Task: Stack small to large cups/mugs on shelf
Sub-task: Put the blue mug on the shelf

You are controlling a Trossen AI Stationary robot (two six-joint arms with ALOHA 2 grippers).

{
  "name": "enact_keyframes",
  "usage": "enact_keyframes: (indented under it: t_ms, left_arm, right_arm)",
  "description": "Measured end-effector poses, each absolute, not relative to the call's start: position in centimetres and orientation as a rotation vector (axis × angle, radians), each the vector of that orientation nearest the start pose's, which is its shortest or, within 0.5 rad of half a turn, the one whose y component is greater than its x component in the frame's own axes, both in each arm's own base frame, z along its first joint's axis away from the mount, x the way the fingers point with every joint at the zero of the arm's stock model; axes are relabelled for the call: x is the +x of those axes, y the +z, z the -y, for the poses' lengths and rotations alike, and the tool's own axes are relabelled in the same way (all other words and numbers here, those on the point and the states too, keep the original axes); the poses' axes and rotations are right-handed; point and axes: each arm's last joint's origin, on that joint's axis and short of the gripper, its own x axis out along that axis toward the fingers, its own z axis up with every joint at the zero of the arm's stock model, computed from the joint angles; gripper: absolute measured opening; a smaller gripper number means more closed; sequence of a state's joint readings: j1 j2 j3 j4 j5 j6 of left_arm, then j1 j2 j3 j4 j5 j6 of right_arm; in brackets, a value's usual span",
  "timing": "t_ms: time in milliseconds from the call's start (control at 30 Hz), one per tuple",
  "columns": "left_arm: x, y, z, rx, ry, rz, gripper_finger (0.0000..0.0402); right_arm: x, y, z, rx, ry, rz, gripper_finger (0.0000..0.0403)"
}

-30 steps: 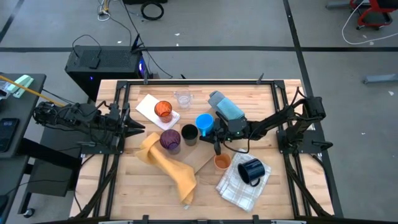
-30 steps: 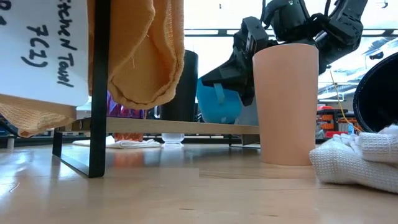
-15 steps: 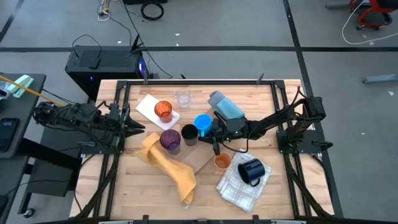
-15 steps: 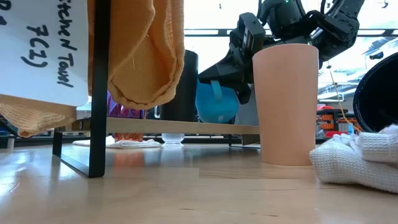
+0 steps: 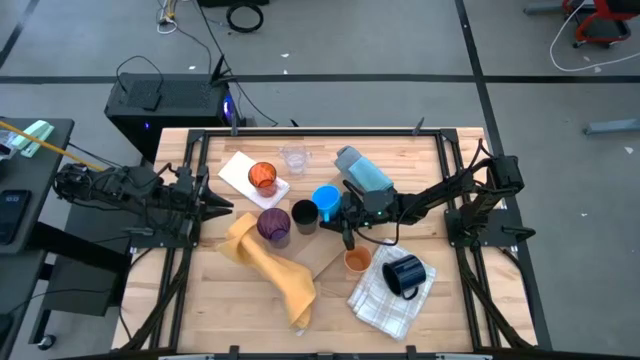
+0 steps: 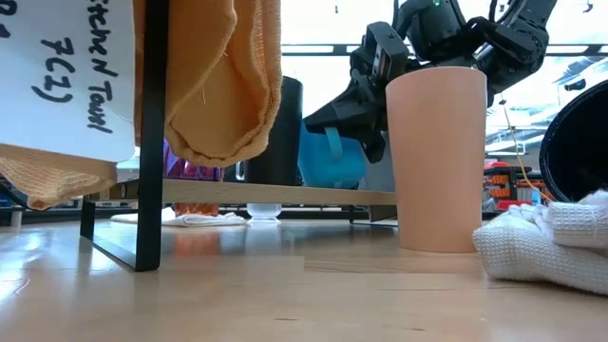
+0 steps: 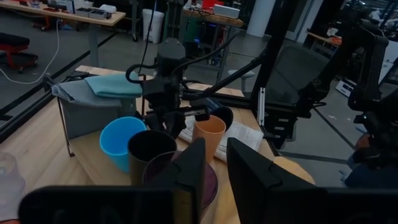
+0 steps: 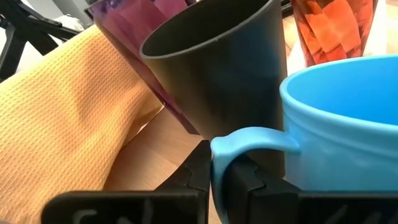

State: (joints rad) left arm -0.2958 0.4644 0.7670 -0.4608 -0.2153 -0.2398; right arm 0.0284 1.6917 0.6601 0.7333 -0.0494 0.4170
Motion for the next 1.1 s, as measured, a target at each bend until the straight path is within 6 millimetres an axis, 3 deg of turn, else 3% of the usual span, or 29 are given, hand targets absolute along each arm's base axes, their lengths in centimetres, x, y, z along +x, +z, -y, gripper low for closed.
enact_keyframes:
  t_ms: [1100]
  left_arm:
    - [9.21, 33.45, 2.16, -0.196, -0.058, -0.186, 0.0074]
  right_arm:
    - [31.92, 15.18, -0.88, 0.419, 0.006, -0.375, 0.0074]
